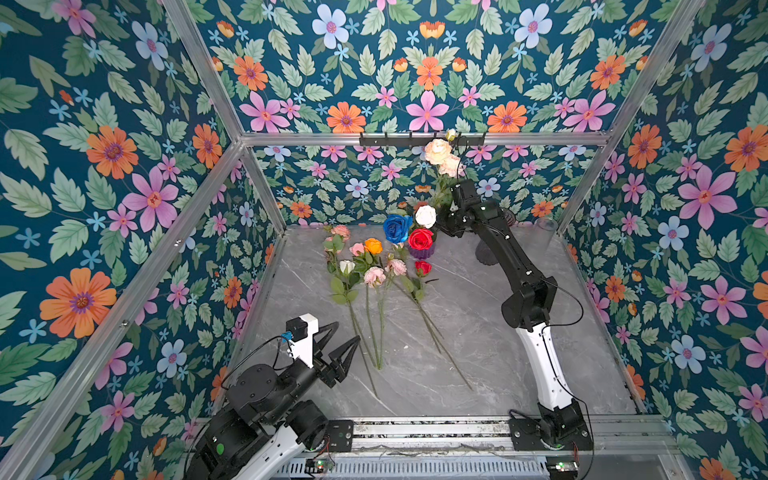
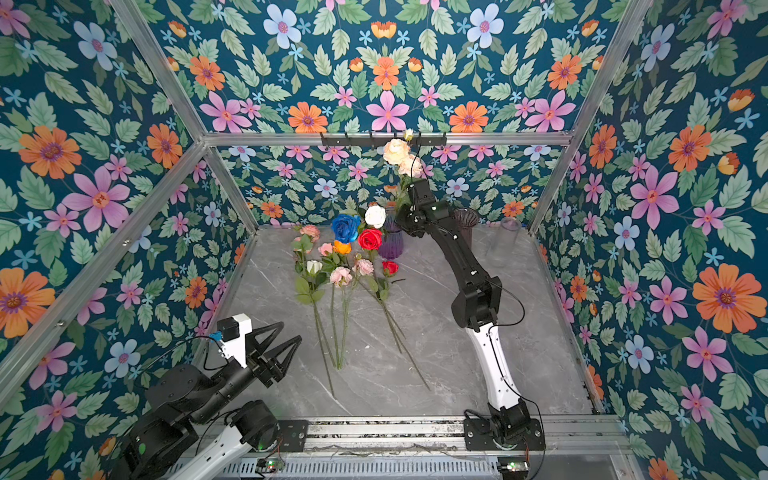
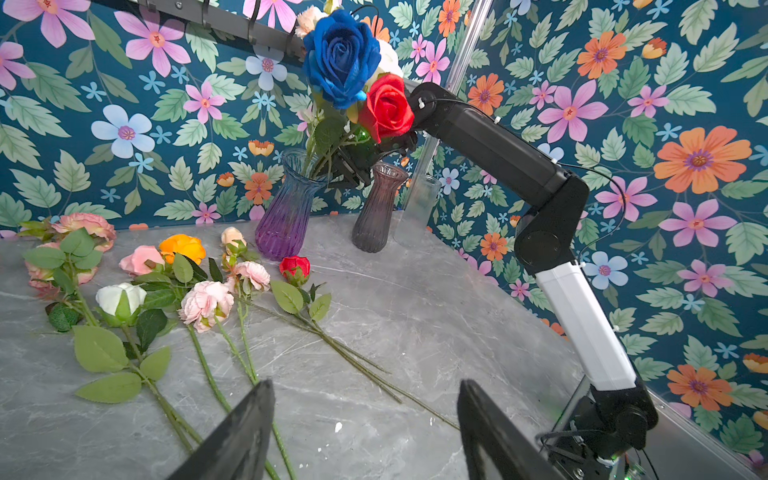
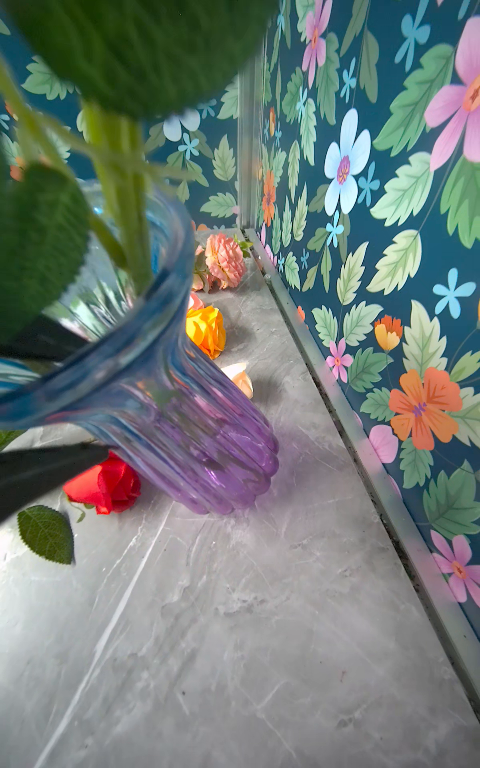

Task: Arrange the flowers into the vase

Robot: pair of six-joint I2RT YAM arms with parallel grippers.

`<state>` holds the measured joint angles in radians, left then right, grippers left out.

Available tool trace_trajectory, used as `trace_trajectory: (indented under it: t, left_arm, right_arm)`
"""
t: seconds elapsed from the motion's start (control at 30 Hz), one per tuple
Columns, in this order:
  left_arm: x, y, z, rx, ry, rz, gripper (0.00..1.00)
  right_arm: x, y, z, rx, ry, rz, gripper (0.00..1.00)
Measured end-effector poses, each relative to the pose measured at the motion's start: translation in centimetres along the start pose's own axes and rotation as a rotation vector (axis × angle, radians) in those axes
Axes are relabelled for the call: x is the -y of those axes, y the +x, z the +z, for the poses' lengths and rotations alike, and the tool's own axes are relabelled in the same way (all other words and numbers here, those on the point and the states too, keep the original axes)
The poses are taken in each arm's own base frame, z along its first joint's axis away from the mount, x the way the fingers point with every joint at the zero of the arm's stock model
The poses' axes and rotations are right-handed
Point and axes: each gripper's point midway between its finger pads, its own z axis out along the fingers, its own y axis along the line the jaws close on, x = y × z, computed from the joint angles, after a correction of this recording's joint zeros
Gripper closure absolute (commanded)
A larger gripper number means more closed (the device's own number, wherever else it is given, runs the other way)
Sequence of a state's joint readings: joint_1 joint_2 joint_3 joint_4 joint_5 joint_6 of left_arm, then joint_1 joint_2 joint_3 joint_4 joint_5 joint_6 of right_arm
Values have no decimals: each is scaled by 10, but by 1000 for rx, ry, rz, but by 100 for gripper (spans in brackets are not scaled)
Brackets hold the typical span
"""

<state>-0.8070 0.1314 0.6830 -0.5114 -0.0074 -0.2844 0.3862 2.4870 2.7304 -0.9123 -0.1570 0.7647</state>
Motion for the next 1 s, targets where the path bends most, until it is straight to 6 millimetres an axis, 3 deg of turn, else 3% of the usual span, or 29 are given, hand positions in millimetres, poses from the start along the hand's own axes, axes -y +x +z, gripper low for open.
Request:
trace_trajectory:
  t: [0.23, 0.37, 0.63, 0.77, 0.87, 1.0]
  left_arm:
    - [0, 0, 0, 0, -1, 0, 28]
    - [0, 0, 0, 1, -2, 0, 28]
    - [-1, 1, 0, -1, -2, 0, 28]
    - [-1, 1, 0, -1, -3, 0, 28]
    - [-1, 1, 0, -1, -3, 0, 29]
    - [-1, 0, 0, 1, -5, 0, 29]
  right_arm:
    - [-4, -3, -6, 11, -11, -4, 43]
    - [-6, -4, -9, 14, -14, -12, 41]
    - [-19, -10, -39, 40, -37, -44, 41]
    - [-26, -13, -72, 66, -42, -76, 41]
    - [-24, -19, -114, 108, -32, -96, 45]
    - [20, -39, -162, 157, 27, -31, 47]
